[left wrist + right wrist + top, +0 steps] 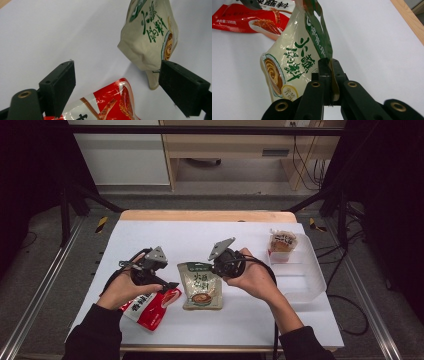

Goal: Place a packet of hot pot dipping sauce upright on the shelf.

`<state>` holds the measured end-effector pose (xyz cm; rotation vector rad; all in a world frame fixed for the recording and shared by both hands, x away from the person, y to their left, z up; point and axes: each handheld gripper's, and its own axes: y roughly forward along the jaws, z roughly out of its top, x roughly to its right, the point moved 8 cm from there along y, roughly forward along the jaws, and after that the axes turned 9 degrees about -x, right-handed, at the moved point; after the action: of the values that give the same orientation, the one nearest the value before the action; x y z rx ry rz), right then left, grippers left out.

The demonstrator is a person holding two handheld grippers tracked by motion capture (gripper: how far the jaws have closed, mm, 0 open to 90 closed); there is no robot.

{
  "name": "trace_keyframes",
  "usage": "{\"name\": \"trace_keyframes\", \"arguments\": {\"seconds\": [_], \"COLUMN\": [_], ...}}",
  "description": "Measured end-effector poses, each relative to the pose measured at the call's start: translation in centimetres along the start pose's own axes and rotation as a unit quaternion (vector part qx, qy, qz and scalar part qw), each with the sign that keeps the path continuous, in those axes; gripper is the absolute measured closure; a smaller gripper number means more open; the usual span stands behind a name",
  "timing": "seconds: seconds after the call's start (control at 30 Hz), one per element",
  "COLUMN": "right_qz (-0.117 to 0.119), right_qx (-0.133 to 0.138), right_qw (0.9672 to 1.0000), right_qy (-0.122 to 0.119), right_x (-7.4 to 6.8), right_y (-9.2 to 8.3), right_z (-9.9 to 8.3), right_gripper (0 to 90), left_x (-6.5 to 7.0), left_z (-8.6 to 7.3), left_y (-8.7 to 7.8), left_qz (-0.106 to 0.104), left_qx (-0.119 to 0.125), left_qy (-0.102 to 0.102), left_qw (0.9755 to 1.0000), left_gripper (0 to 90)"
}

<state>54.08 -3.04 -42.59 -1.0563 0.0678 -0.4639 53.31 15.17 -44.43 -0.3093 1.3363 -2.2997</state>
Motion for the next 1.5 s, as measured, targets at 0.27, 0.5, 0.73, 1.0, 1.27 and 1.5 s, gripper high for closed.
{"name": "trace_keyframes", "arguments": {"seconds": [0.27, 0.5, 0.73, 1.0, 1.27, 1.5], "right_qz": [-0.003, 0.008, 0.019, 0.016, 0.017, 0.006], "right_qx": [0.004, 0.015, 0.024, 0.019, 0.022, 0.024], "right_qw": [0.9999, 0.9998, 0.9995, 0.9997, 0.9996, 0.9997], "right_qy": [0.009, 0.008, 0.011, 0.006, 0.001, -0.001], "right_x": [-0.3, -1.1, -1.5, -1.1, -0.6, 0.4], "right_y": [-1.4, -2.8, -3.6, -4.1, -5.1, -6.6], "right_z": [-0.6, -0.8, -0.6, -0.3, 0.1, 0.2], "right_gripper": [90.0, 90.0, 90.0, 90.0, 90.0, 90.0], "left_x": [-0.3, -0.3, -0.3, -0.4, -0.4, -0.5], "left_z": [-1.2, -1.8, -2.0, -2.1, -2.3, -2.5], "left_y": [0.4, 0.5, 0.6, 0.7, 0.5, 0.7], "left_qz": [0.0, 0.005, 0.005, 0.003, 0.005, 0.006], "left_qx": [-0.003, -0.005, -0.006, -0.005, -0.006, -0.009], "left_qy": [-0.008, -0.01, -0.011, -0.011, -0.011, -0.012], "left_qw": [1.0, 0.9999, 0.9999, 0.9999, 0.9999, 0.9999], "left_gripper": [12.8, 12.1, 10.9, 10.2, 10.1, 9.7]}}
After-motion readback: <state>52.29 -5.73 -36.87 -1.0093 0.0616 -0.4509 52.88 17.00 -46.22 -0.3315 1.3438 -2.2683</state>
